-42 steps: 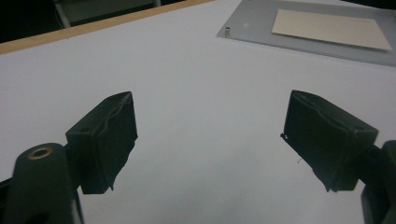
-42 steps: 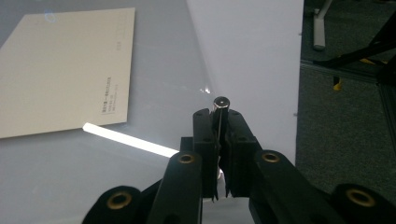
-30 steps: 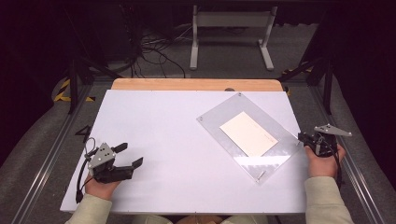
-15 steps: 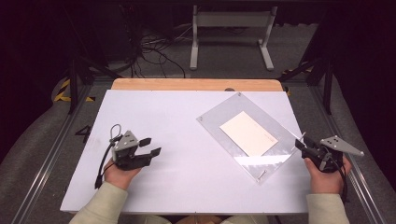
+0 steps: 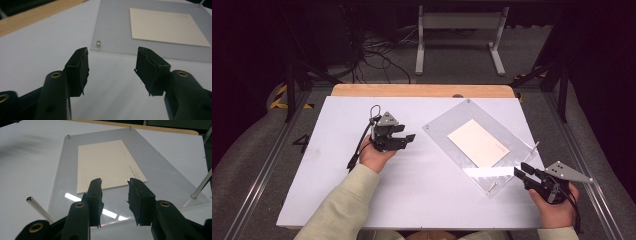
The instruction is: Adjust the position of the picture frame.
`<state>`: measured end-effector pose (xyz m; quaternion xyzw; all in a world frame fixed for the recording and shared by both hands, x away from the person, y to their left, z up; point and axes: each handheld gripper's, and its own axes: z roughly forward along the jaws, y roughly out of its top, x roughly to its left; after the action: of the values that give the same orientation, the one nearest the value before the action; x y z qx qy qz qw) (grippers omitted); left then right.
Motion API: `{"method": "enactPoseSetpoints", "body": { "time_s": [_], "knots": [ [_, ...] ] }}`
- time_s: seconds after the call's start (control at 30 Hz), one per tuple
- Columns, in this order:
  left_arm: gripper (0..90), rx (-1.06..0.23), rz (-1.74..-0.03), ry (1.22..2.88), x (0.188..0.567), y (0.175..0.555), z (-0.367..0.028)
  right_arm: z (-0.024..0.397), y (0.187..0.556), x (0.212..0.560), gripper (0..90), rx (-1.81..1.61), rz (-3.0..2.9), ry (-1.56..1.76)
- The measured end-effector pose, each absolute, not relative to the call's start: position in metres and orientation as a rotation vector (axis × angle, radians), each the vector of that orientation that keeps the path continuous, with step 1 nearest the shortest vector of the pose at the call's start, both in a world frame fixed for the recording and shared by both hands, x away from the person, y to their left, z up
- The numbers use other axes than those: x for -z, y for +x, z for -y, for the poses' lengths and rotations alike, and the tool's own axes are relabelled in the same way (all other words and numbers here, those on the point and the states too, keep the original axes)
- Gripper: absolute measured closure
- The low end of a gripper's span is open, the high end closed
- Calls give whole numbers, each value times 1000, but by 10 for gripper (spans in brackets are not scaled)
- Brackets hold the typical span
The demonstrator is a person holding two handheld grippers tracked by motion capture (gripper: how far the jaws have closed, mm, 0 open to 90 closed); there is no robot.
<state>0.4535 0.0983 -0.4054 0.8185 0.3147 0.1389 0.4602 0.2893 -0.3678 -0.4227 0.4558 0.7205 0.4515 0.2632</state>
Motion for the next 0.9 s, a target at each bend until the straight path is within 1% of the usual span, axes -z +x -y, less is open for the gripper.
{"method": "enactPoseSetpoints", "body": {
  "time_s": [0.03, 0.1, 0.2, 0.23, 0.4, 0.57, 0.63, 0.83, 0.87, 0.9],
  "knots": [
    [454, -329, -779, 2030, 405, 458, -94, 367, 288, 423, 629, -1223, -1950, 1236],
    [451, -356, -771, 2036, 403, 465, -87, 366, 284, 425, 629, -1236, -1961, 1235],
    [427, -372, -774, 2039, 400, 471, -79, 361, 279, 428, 629, -1241, -1986, 1236],
    [416, -389, -765, 2052, 397, 478, -70, 359, 277, 429, 628, -1237, -2000, 1227],
    [432, -401, -758, 2080, 402, 497, -49, 354, 269, 429, 626, -1249, -2018, 1211],
    [480, -374, -774, 2128, 417, 513, -32, 355, 259, 429, 624, -1273, -2015, 1218],
    [500, -343, -788, 2141, 423, 519, -29, 354, 256, 430, 623, -1280, -2017, 1221],
    [617, -319, -807, 2170, 438, 531, -21, 352, 247, 429, 617, -1305, -2026, 1211],
    [617, -326, -803, 2194, 442, 533, -18, 352, 247, 429, 617, -1305, -2026, 1211],
    [642, -326, -799, 2203, 444, 534, -17, 352, 246, 429, 615, -1309, -2028, 1210]
  ]
}}
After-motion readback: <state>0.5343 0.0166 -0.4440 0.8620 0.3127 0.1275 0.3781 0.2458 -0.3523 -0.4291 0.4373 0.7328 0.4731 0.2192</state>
